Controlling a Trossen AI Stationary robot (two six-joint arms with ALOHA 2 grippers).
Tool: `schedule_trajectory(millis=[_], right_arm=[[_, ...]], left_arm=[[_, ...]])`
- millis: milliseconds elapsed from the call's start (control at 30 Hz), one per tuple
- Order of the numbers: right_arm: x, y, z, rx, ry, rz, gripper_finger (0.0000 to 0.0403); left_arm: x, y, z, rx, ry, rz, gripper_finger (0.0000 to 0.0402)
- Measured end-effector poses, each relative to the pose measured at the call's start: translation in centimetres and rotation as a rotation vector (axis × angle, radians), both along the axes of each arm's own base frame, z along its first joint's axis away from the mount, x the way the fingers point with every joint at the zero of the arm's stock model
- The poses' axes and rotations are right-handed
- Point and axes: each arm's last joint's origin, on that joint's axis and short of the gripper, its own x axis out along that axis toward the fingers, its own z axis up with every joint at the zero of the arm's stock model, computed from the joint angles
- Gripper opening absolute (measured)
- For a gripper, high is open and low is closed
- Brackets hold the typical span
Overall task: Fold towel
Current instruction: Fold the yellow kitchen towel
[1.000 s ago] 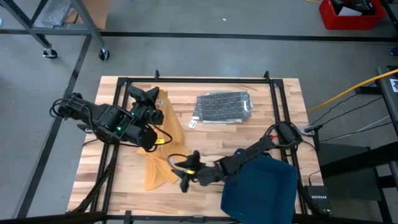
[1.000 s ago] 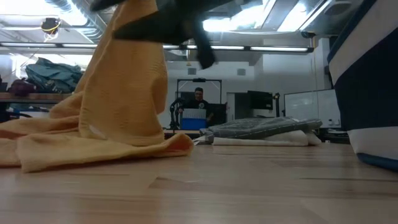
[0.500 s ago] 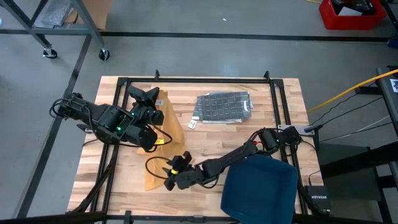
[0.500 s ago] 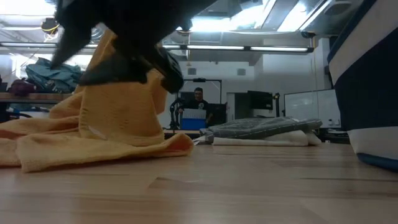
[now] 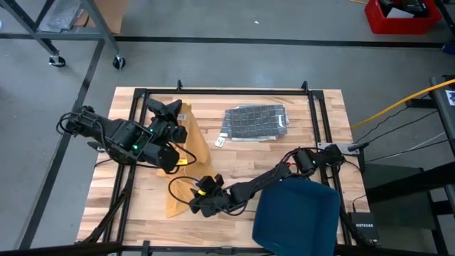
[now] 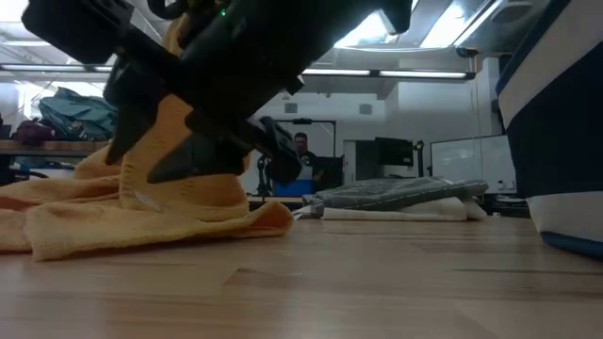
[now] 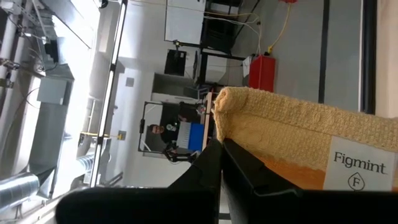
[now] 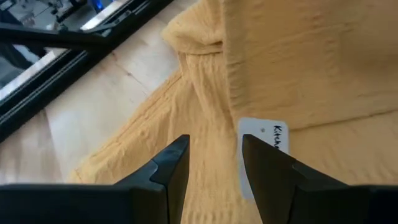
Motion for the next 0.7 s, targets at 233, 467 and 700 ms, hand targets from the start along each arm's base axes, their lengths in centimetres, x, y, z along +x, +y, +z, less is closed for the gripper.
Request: schedule_trajectory(millis=[233, 467, 700], right_arm=[[0.6, -0.6, -0.3, 0.023, -0.047, -0.034, 0.0152], [1.4, -1.7, -0.2, 0.041, -0.11, -0.069, 0.0152], [1.9, -2.7, -0.4, 0.049, -0.121, -0.086, 0.0152]], left_arm=[[0.0, 0.0, 0.0, 0.0, -0.001, 0.0, 0.0], [0.0, 0.0, 0.0, 0.0, -0.001, 0.0, 0.0], [0.0, 0.0, 0.0, -0.001, -0.002, 0.0, 0.0]])
